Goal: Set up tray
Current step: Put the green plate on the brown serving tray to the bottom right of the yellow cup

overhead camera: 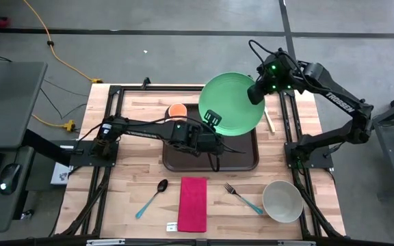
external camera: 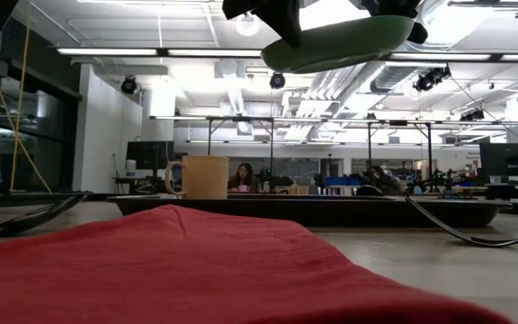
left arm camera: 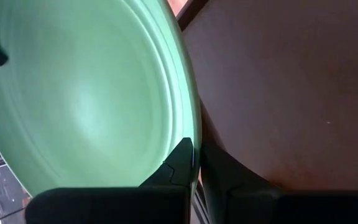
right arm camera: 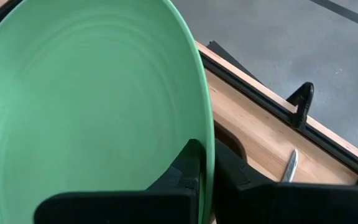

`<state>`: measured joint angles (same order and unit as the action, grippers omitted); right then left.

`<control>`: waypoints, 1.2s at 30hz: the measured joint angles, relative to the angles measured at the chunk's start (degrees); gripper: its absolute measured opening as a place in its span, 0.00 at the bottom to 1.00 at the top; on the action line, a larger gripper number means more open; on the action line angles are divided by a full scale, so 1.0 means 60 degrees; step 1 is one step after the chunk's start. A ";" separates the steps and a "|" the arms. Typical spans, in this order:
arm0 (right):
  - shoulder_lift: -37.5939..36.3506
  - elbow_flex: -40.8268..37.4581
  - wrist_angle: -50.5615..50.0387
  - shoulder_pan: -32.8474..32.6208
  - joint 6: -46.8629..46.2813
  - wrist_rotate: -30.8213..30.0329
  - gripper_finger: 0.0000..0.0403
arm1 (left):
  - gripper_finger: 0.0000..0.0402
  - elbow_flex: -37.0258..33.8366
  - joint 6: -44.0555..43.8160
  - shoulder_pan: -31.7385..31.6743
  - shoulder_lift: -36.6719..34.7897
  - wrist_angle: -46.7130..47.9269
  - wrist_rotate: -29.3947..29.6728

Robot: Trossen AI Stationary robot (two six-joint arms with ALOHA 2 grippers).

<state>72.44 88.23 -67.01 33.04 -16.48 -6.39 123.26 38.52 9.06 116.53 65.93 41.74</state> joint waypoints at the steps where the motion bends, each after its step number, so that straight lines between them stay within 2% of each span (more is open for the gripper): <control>1: 0.0000 0.0003 -0.0006 0.0000 -0.0002 0.0000 0.00 | 0.13 0.0000 0.0000 0.0000 0.0000 0.0000 0.0000; 12: 0.0000 0.0000 -0.0010 0.0000 0.0005 0.0007 0.00 | 0.13 0.0000 -0.0060 -0.0001 0.0000 -0.0007 0.0001; 17: 0.0000 0.0004 -0.0025 0.0000 0.0041 -0.0046 0.00 | 0.16 0.0000 -0.0112 -0.0004 -0.0001 0.0047 -0.0004; 20: -0.0004 -0.0010 -0.0344 0.0008 0.0289 -0.0217 0.00 | 0.22 0.0000 -0.0225 -0.0001 -0.0017 0.0026 0.0054; 30: -0.0011 0.0000 -0.0454 0.0000 0.0107 -0.0358 0.00 | 0.52 0.0000 -0.0245 -0.0004 -0.0025 0.0036 0.0492; 36: -0.0011 0.0000 -0.0503 0.0038 0.0103 -0.0353 0.00 | 0.59 0.0000 -0.0248 -0.0004 -0.0030 0.0226 0.1821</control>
<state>72.38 88.23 -70.02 33.26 -15.86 -8.51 123.26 37.04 9.04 116.35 67.28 52.66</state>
